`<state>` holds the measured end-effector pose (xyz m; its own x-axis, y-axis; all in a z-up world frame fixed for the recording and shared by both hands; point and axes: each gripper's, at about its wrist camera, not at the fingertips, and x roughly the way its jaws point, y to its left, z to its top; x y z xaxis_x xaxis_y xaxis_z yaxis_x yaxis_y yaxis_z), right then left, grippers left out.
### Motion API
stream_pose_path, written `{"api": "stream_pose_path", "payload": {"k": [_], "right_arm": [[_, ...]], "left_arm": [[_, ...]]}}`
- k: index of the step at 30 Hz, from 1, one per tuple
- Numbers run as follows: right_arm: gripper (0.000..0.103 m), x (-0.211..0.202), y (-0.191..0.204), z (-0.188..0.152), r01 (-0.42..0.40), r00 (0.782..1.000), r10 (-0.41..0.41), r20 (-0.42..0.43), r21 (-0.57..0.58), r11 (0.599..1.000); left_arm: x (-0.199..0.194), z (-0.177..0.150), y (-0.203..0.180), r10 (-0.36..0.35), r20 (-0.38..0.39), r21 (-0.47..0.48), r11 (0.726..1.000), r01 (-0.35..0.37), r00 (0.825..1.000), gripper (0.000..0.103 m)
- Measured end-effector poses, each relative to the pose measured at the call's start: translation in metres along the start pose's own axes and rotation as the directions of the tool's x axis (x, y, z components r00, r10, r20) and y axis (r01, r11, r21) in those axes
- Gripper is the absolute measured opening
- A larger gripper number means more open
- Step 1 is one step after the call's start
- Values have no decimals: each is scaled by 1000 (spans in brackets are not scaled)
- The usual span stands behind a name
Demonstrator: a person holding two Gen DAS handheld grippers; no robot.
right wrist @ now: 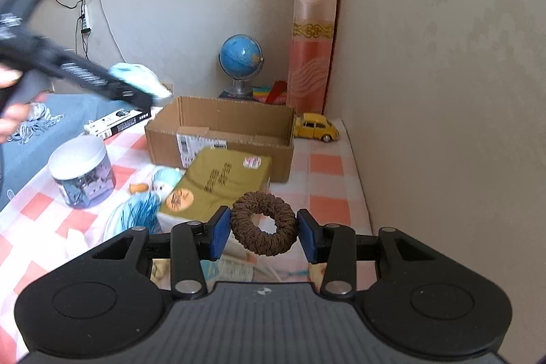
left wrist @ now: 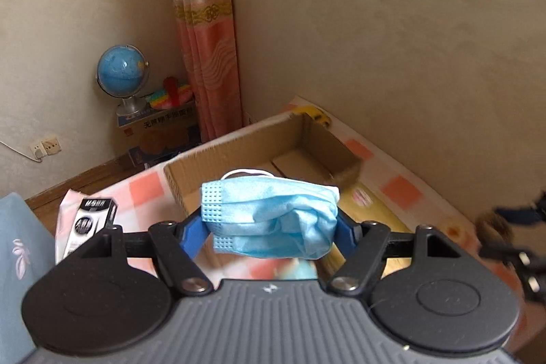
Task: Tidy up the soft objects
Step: 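Drop the mask into the cardboard box with left tool while right tool drops the hair tie there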
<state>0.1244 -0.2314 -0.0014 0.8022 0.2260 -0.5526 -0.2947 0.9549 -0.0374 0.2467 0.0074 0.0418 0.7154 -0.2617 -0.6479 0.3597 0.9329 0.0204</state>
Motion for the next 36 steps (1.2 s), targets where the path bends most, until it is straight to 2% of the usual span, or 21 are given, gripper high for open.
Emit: {"api": "stream_pose_path", "payload": {"k": [7,8,9,11,13,18,20,25,31,36], "right_arm": [[47,9,-1,11,1,1000,-1,14,1,1000],[47,10,-1,12,1,1000,-1,13,0,1000],[47,12,-1,13,2,1000,-2,12,-1,1000],[47,14,0,15,2,1000,-2,11,-3,1000],[47,14,0,16,3,1000,-3,12,-5,1000],[47,14,1,22,-3,1000,3,17,-8,1000],[47,16,0,26,-13,1000,13,17,-4,1000],[47,24,0,40,-36,999,36,28,0,999],[48,52,4,74,-69,997,70,22,-34,997],[48,93,6,109,-79,997,79,3,-52,996]], "left_arm": [[54,25,14,37,-22,-49,998,-38,999,74],[59,26,15,36,-21,-59,998,-37,999,77],[63,26,16,37,-20,-67,997,-38,999,87],[67,25,17,52,-17,-86,995,-53,999,95],[65,23,18,47,-20,-95,994,-48,999,95],[31,8,11,58,-8,-89,994,-59,998,96],[12,-3,6,64,-2,-87,994,-64,998,99],[-34,-43,-9,47,9,-102,994,-46,999,101],[-72,-83,-22,115,12,-127,985,-112,993,101],[-94,-106,-32,172,36,-104,980,-167,984,101]]}}
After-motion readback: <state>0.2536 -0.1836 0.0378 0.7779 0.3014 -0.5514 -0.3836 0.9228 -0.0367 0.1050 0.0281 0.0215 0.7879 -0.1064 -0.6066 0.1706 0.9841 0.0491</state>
